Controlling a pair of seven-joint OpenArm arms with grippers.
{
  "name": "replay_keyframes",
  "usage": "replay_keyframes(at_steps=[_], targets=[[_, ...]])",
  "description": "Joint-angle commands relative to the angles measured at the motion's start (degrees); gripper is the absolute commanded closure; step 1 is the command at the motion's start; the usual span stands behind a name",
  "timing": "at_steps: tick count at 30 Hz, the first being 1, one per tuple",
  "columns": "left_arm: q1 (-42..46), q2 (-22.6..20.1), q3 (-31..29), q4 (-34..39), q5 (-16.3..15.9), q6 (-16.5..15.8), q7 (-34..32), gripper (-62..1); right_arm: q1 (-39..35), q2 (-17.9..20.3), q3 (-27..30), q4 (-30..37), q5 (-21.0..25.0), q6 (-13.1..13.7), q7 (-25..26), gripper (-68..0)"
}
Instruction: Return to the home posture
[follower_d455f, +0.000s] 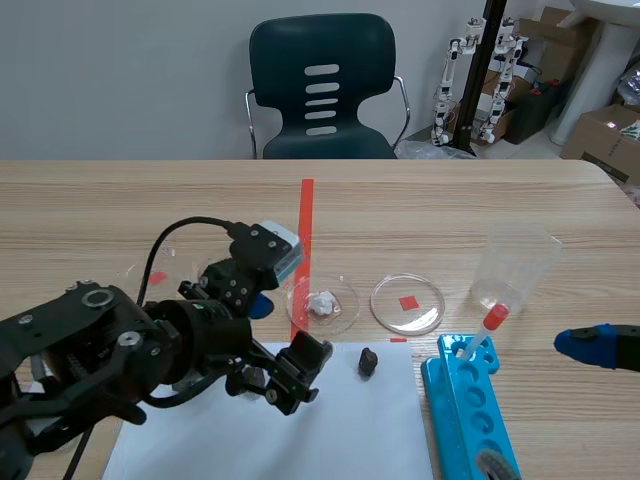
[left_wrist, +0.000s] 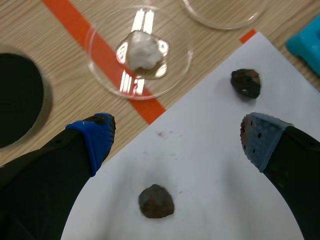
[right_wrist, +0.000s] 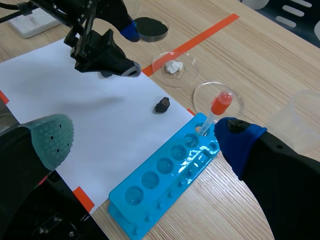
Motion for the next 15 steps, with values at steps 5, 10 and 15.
replay_keyframes(at_steps=[5, 10, 15], targets=[[5.2, -3.6, -8.2, 5.8, -0.8, 0.0, -3.3, -52.5, 0.3, 0.0, 0.0, 0.3, 0.4, 0.0, 0.7, -58.7], [10.4, -6.6, -16.3, 10.1, -3.9, -0.7, -5.9, -52.5, 0.3, 0.0, 0.0, 0.3, 0.4, 0.0, 0.7, -58.7], [16.5, -7.6, -25.8, 13.7, -5.6, -2.2, -8.1, -52.5, 0.3, 0.0, 0.0, 0.3, 0.4, 0.0, 0.7, -58.7]])
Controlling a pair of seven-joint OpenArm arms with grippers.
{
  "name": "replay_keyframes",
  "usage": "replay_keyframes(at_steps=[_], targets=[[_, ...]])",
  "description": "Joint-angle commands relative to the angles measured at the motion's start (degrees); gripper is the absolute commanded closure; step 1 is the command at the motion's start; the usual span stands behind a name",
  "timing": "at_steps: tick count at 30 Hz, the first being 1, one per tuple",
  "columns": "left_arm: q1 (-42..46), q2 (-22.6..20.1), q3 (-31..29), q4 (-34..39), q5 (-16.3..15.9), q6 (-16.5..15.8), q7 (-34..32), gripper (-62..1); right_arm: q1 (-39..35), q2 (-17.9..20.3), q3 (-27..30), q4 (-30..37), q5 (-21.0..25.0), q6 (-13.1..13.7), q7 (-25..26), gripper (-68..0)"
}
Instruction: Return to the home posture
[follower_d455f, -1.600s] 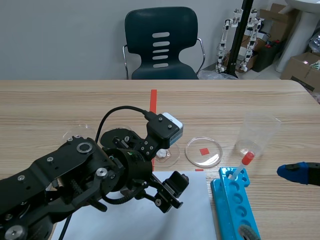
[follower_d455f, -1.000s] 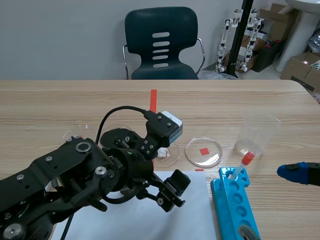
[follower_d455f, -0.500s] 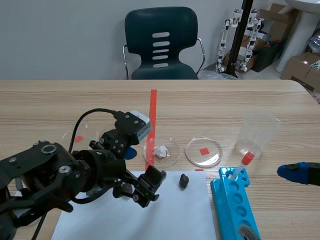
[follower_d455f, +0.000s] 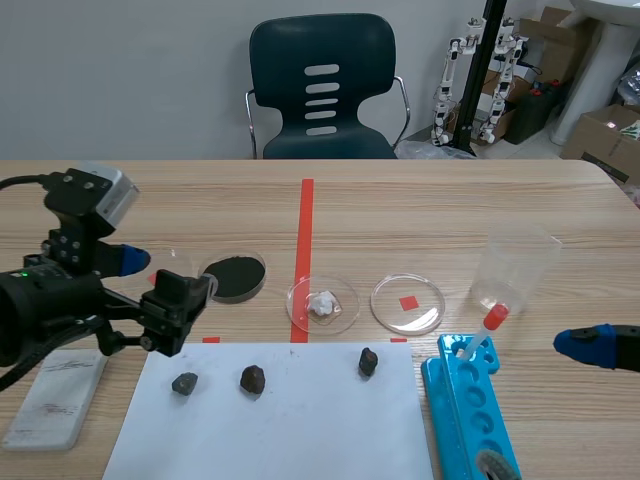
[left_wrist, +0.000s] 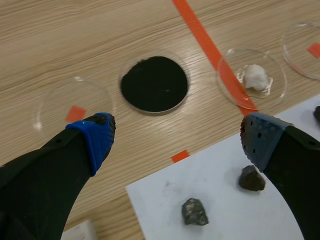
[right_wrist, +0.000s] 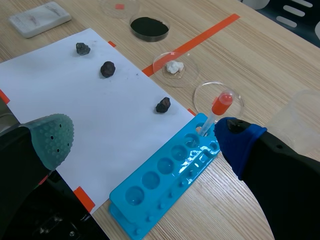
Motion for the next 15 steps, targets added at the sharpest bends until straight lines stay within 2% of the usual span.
replay_keyframes(at_steps=[1, 8, 15], targets=[[1.9, 0.1, -2.5, 1.9, -0.3, -0.7, -1.0, -52.5, 0.3, 0.0, 0.0, 0.3, 0.4, 0.0, 0.7, -58.7], [10.9, 0.1, -13.4, 7.9, -2.3, -1.0, -5.2, -52.5, 0.3, 0.0, 0.0, 0.3, 0.4, 0.0, 0.7, -58.7], [19.2, 0.1, -19.0, 15.9, -2.2, -0.9, -10.6, -52.5, 0.3, 0.0, 0.0, 0.3, 0.4, 0.0, 0.7, -58.7]])
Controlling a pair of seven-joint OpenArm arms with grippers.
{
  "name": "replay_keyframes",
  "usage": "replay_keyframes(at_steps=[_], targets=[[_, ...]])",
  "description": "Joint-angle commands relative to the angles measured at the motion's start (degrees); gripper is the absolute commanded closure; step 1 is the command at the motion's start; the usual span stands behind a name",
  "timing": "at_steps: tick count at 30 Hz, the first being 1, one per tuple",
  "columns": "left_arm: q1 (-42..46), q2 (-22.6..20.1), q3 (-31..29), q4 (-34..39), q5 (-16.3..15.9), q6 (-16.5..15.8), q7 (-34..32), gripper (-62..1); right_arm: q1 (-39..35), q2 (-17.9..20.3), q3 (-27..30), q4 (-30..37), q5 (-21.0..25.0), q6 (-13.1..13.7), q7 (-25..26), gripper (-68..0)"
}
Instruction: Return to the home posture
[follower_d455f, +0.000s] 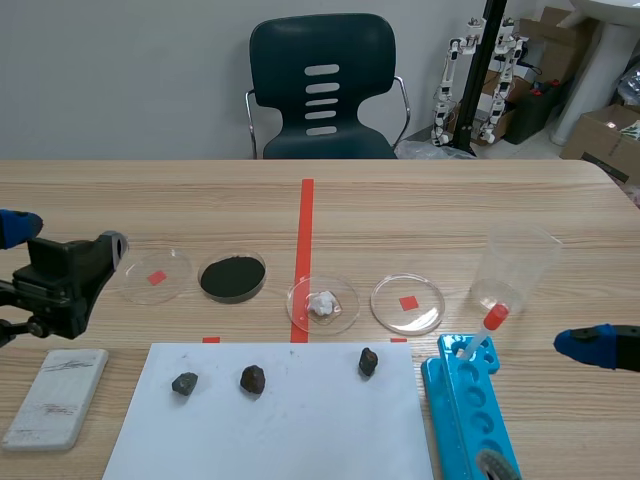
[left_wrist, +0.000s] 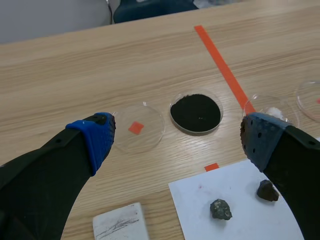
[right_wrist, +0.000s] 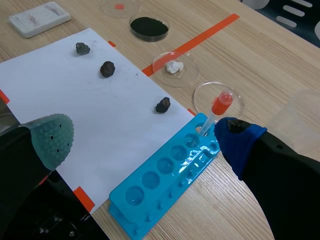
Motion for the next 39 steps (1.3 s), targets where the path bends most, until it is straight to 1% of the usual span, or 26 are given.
replay_keyframes(at_steps=[1, 8, 13, 16, 18, 22, 24, 31, 35, 37, 39], targets=[[1.1, 0.1, -1.0, 2.1, -0.2, 0.0, -1.2, -52.5, 0.3, 0.0, 0.0, 0.3, 0.4, 0.0, 0.7, -58.7], [7.9, 0.2, -6.2, 6.9, -0.5, 0.6, -1.2, -52.5, 0.3, 0.0, 0.0, 0.3, 0.4, 0.0, 0.7, -58.7], [12.1, 0.4, -9.6, 7.8, -2.7, 0.6, -1.2, -52.5, 0.3, 0.0, 0.0, 0.3, 0.4, 0.0, 0.7, -58.7], [13.9, 0.5, -10.9, 8.0, -4.1, 2.2, -1.2, -52.5, 0.3, 0.0, 0.0, 0.3, 0.4, 0.0, 0.7, -58.7], [14.6, 0.4, -11.1, 8.1, -4.0, 2.8, -1.6, -52.5, 0.3, 0.0, 0.0, 0.3, 0.4, 0.0, 0.7, -58.7], [14.6, 0.4, -11.1, 8.2, -4.0, 2.7, -1.7, -52.5, 0.3, 0.0, 0.0, 0.3, 0.4, 0.0, 0.7, -58.7], [14.6, 0.4, -11.1, 8.2, -4.0, 2.7, -2.8, -52.5, 0.3, 0.0, 0.0, 0.3, 0.4, 0.0, 0.7, -58.7], [14.6, 0.4, -11.1, 8.2, -3.9, 2.7, -2.8, -52.5, 0.3, 0.0, 0.0, 0.3, 0.4, 0.0, 0.7, -58.7], [14.6, 0.4, -11.1, 8.2, -2.1, 2.1, -2.1, -52.5, 0.3, 0.0, 0.0, 0.3, 0.4, 0.0, 0.7, -58.7], [14.6, 0.4, -11.1, 8.2, -1.5, 1.4, -1.9, -52.5, 0.3, 0.0, 0.0, 0.3, 0.4, 0.0, 0.7, -58.7], [14.6, 0.4, -11.1, 8.2, -1.1, 1.4, -1.2, -52.5, 0.3, 0.0, 0.0, 0.3, 0.4, 0.0, 0.7, -58.7]])
